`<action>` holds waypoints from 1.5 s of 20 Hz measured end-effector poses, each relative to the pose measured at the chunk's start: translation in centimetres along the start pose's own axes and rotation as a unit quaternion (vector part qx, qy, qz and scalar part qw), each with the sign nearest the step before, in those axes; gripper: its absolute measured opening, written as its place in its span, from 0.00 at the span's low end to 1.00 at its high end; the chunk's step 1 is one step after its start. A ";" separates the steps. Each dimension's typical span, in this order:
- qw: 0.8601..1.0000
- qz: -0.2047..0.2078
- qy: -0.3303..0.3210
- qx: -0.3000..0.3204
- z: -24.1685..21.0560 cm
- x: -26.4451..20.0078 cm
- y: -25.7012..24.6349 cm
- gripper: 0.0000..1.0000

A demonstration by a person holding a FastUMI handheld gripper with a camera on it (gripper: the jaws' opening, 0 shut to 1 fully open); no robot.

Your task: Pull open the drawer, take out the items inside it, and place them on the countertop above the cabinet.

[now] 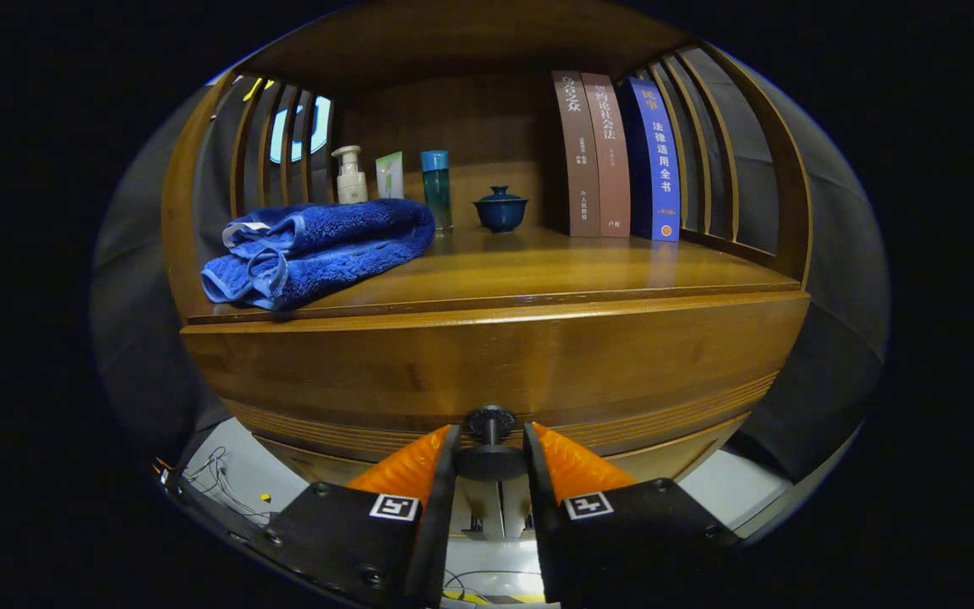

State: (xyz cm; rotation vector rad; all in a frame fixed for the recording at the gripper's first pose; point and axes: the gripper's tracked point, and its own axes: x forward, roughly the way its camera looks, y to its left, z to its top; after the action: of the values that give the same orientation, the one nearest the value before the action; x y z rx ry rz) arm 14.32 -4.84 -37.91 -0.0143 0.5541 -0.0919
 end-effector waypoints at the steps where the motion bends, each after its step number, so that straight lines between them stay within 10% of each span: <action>1: 1.000 -0.003 -0.002 -0.004 0.1 -0.1 0.0 0.41; 30: 0.998 0.003 0.062 0.001 -6.8 -16.4 -0.6 0.30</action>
State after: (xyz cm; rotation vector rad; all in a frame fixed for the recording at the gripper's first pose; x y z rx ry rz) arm -3.15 -3.85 -35.03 -0.0056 0.6786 -0.0883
